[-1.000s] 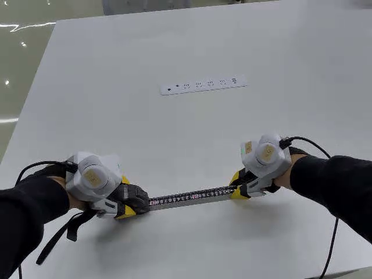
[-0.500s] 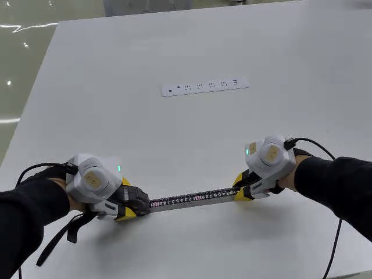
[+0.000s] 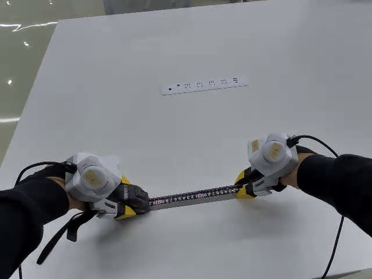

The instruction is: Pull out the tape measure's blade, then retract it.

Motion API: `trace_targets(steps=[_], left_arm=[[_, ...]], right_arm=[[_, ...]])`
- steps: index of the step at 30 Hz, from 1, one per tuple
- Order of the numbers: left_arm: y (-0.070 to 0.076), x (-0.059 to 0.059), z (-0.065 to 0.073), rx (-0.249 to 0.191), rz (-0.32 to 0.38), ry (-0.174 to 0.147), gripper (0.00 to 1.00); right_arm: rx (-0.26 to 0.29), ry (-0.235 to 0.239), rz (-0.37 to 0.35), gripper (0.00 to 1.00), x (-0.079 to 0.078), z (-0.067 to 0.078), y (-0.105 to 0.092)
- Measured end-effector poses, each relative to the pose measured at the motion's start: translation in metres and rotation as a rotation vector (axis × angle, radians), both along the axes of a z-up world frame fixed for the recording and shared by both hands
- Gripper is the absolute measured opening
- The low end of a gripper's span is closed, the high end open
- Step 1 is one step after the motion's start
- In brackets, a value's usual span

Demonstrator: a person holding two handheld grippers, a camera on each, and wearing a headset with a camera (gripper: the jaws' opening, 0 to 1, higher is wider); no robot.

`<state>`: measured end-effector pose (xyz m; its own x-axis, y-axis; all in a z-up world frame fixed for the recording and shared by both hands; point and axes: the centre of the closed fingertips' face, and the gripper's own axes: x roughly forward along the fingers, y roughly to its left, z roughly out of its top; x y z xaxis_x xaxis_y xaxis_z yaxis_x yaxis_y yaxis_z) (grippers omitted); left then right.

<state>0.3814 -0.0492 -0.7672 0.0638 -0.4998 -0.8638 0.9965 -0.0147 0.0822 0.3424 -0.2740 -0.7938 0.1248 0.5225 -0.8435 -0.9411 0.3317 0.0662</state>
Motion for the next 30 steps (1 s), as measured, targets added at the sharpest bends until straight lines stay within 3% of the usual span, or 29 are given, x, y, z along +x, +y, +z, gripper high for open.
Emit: trace_targets(steps=[30], left_arm=[[0.0005, -0.0007, 0.0001, 0.001, 0.002, -0.002, 0.32]], right_arm=[[-0.005, 0.003, -0.015, 0.09, -0.0007, -0.0006, -0.0097]])
